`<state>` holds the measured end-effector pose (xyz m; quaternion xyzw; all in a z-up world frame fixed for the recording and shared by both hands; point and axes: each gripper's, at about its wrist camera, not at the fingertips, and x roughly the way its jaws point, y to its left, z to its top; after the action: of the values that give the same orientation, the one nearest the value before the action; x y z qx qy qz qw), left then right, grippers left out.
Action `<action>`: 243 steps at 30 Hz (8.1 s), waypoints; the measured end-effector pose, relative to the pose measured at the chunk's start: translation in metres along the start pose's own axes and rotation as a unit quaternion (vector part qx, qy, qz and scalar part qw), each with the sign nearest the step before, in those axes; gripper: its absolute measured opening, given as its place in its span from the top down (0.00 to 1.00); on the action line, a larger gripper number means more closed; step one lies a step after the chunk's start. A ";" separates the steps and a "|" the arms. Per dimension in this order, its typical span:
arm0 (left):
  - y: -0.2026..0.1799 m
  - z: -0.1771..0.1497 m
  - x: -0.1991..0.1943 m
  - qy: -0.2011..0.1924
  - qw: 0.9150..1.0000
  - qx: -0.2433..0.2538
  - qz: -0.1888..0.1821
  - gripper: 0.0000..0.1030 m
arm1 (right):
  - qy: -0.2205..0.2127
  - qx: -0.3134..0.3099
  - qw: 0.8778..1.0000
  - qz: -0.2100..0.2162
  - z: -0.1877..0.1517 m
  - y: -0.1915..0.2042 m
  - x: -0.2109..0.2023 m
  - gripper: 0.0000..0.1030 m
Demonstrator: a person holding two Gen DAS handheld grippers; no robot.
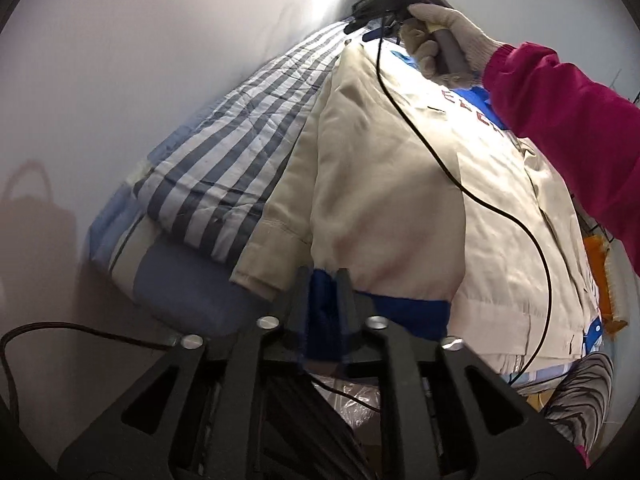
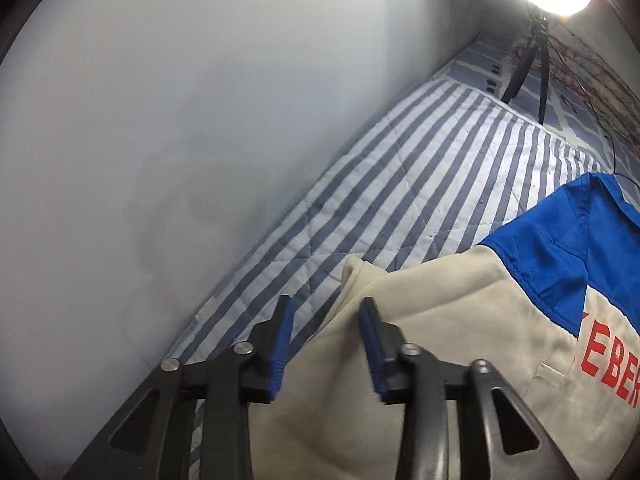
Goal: Fold large clothes
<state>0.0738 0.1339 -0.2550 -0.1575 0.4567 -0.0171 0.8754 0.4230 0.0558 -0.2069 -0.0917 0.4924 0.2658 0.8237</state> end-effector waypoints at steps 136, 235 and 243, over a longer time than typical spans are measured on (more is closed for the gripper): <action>-0.156 0.016 -0.025 -0.092 0.960 0.257 -0.055 0.86 | -0.067 0.210 0.965 0.142 -0.172 -0.084 -0.115 0.97; -0.305 -0.015 -0.047 -0.036 0.938 0.263 -0.224 0.61 | -0.118 0.398 0.898 -0.143 -0.574 -0.333 -0.427 0.39; -0.340 -0.028 -0.009 0.021 0.928 0.298 -0.224 0.61 | -0.078 0.479 0.868 -0.102 -0.639 -0.345 -0.390 0.38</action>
<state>0.0845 -0.1949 -0.1643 0.0131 0.4020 -0.3515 0.8454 -0.0275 -0.6342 -0.2277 0.2851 0.4816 -0.0824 0.8246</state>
